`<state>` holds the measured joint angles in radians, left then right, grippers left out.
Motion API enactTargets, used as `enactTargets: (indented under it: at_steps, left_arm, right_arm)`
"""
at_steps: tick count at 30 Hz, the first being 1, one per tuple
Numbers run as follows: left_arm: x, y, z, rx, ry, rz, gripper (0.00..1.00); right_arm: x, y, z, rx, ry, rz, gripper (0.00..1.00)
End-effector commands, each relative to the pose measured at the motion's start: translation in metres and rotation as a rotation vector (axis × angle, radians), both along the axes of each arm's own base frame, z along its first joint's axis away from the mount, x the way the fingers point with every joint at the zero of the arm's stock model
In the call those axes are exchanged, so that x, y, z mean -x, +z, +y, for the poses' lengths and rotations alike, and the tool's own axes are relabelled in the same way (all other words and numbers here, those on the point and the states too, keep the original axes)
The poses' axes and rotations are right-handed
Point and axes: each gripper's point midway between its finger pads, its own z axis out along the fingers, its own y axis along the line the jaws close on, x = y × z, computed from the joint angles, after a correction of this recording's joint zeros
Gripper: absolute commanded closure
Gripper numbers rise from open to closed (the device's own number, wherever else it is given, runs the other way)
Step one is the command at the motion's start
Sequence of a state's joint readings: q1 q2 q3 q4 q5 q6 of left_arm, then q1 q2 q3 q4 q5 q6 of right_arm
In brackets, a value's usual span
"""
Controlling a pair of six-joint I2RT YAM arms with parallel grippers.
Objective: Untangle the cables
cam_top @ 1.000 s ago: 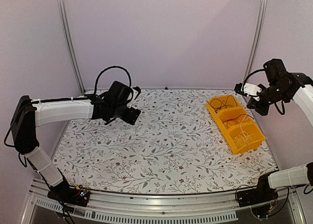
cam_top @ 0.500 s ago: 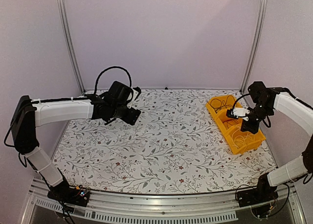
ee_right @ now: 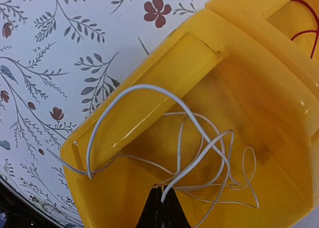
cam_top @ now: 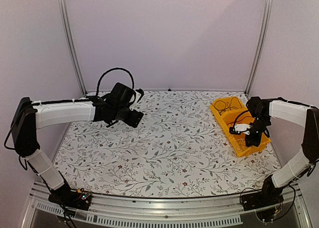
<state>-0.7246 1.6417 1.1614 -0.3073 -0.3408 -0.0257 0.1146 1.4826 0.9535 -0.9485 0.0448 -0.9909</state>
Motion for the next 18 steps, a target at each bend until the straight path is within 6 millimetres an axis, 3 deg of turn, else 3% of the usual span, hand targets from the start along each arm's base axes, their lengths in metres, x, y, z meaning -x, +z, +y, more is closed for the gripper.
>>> enactTargets:
  at_steps: [1, 6, 11, 15, 18]
  left_arm:
    - [0.003, 0.015, -0.003, 0.018, -0.019, -0.023, 0.18]
    - [0.004, 0.016, -0.003, 0.014, -0.021, -0.028, 0.18]
    - [0.004, 0.018, -0.002, 0.011, -0.019, -0.033, 0.18]
    - [0.004, 0.02, -0.002, 0.013, -0.017, -0.034, 0.18]
    - [0.002, 0.021, 0.002, 0.031, 0.006, -0.028, 0.18]
  right_arm:
    - [-0.015, 0.0, -0.016, 0.083, -0.02, -0.054, 0.88]
    - [-0.026, 0.029, -0.02, 0.108, -0.03, -0.093, 0.71]
    - [-0.033, 0.068, -0.022, 0.123, -0.036, -0.13, 0.62]
    - [-0.045, 0.114, -0.028, 0.167, -0.025, -0.198, 0.55]
    - [-0.06, 0.146, -0.02, 0.153, 0.007, -0.263, 0.53]
